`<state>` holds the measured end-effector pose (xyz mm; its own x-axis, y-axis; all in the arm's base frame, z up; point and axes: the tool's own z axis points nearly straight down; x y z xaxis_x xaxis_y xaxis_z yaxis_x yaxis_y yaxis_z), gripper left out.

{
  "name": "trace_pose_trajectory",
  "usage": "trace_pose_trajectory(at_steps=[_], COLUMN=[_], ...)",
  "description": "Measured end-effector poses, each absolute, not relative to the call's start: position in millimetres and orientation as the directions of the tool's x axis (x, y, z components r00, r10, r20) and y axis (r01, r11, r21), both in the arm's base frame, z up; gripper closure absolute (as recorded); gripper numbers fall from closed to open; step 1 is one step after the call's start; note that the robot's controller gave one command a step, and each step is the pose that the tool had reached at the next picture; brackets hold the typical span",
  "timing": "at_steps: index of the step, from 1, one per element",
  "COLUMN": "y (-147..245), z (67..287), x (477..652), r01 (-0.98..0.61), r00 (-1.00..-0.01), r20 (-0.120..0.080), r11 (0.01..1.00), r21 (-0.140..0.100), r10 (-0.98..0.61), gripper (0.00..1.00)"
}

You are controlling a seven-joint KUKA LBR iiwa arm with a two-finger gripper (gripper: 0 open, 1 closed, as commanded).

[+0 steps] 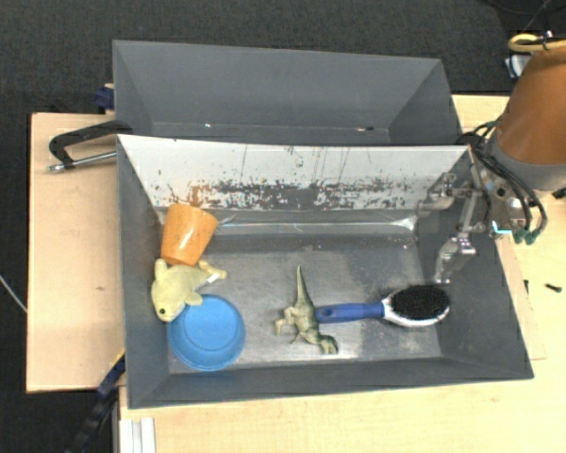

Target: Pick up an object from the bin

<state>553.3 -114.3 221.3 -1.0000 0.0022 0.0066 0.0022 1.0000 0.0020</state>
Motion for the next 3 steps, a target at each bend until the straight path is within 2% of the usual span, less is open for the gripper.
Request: trace_pose_trajectory(at_steps=[1,2,3], y=[-124,-125,-134], z=[95,99,204], x=[550.5,552.1,551.1], r01=[-0.176,-0.177,-0.196], r00=[-0.984,-0.984,-0.981], r20=[0.004,-0.001,-0.013], r11=[0.984,0.984,0.981], r21=[0.004,-0.001,-0.006], r10=[-0.176,-0.177,-0.196], gripper=[0.00,1.00,1.00])
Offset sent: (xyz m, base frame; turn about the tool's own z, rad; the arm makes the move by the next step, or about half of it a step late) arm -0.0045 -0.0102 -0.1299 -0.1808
